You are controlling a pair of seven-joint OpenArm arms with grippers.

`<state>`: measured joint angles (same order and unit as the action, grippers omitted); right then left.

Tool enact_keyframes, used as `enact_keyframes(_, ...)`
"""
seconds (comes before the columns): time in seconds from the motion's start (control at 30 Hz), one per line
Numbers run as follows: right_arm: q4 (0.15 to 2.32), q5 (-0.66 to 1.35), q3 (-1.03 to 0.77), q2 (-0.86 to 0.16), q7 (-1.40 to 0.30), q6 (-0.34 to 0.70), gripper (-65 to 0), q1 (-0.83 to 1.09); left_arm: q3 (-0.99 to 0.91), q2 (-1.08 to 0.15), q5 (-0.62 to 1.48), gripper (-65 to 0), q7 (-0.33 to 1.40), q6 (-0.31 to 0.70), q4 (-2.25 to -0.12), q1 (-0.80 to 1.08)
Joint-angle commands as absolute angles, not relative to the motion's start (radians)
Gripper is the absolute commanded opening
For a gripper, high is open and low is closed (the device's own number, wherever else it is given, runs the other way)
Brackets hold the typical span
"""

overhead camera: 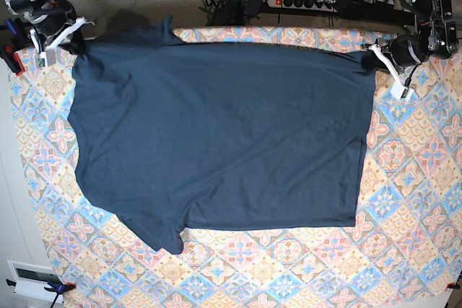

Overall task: Layout the t-shirt on the table in an organized manner, then fold the t-shirt properly
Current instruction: 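Lift the shirt edge with both grippers and shift it toward the robot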

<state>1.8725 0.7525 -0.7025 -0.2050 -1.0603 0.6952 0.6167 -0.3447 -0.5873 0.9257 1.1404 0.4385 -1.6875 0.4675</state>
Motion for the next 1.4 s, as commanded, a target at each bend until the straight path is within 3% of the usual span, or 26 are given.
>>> enact_keyframes(0.0,1.900,0.789,-0.720,-0.222,-1.038,0.698,-64.7,0.634,-0.360,-0.607,0.938,-65.0,1.132,0.440,-1.712,0.476)
enact_keyframes(0.37,1.906,0.901,-0.734,-0.223,-1.038,0.698,-64.7,0.677,-0.518,-0.515,1.036,-65.0,1.133,0.440,-1.856,0.476)
enact_keyframes(0.53,1.908,0.897,-0.740,-0.223,-1.040,0.698,-64.7,0.599,-0.545,-0.512,1.107,-65.0,1.133,0.440,-1.850,0.421)
enact_keyframes(0.67,1.906,0.897,-0.739,-0.223,-1.040,0.698,-64.7,0.515,-0.572,-0.440,1.101,-65.0,1.136,0.440,-1.847,0.369)
enact_keyframes(1.07,1.873,0.647,-0.730,-0.223,-1.155,0.698,-64.7,0.214,-0.576,-0.352,1.101,-65.0,1.132,0.438,-1.596,0.219)
enact_keyframes(1.37,1.646,0.624,-0.684,-0.223,-1.148,0.698,-64.8,0.081,-0.576,-0.352,1.098,-65.0,1.130,0.438,-1.438,0.087)
